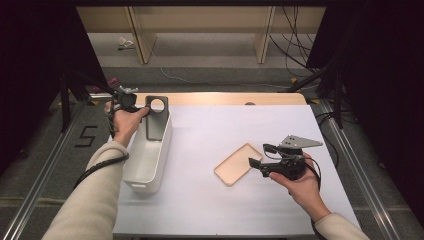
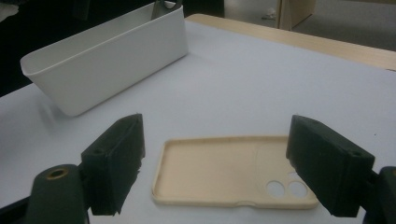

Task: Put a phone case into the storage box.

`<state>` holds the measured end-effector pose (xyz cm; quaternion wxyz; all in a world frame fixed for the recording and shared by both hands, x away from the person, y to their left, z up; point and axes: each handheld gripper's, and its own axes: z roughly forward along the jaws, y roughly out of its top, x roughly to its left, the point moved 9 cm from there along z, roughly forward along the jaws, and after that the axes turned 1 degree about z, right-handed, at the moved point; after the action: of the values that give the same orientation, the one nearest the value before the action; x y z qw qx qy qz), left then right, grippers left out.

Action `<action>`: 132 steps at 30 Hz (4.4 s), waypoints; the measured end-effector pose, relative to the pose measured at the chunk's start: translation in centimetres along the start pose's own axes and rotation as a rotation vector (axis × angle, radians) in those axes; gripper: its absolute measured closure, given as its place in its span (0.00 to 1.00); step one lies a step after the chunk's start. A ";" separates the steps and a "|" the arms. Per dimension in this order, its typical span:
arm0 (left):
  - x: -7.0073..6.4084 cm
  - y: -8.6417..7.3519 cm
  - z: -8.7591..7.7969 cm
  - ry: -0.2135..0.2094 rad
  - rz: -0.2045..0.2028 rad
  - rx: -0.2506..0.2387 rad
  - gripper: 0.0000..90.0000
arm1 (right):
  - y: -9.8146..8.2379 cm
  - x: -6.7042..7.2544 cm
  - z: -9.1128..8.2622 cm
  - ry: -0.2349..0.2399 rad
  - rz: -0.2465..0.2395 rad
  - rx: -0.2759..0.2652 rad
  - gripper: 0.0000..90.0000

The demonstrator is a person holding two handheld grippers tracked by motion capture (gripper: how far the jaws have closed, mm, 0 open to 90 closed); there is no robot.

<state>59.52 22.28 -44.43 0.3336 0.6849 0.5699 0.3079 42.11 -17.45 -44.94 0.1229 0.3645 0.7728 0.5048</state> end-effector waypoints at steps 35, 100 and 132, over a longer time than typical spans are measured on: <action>-9.5 -9.0 -14.2 -0.418 0.097 -0.237 0.02 | -0.5 -1.0 0.7 -0.004 0.007 0.037 0.21; -10.3 -9.3 -13.7 -0.409 0.107 -0.233 0.07 | -5.9 2.2 8.2 -0.006 -0.055 0.587 1.00; -10.3 -9.7 -13.6 -0.394 0.123 -0.219 0.08 | -7.5 0.8 5.3 0.027 -0.151 0.743 1.00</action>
<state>41.41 14.82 -44.66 0.4913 0.7249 0.4140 0.2483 41.20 -14.93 -53.74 0.0088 0.3196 0.9294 0.1843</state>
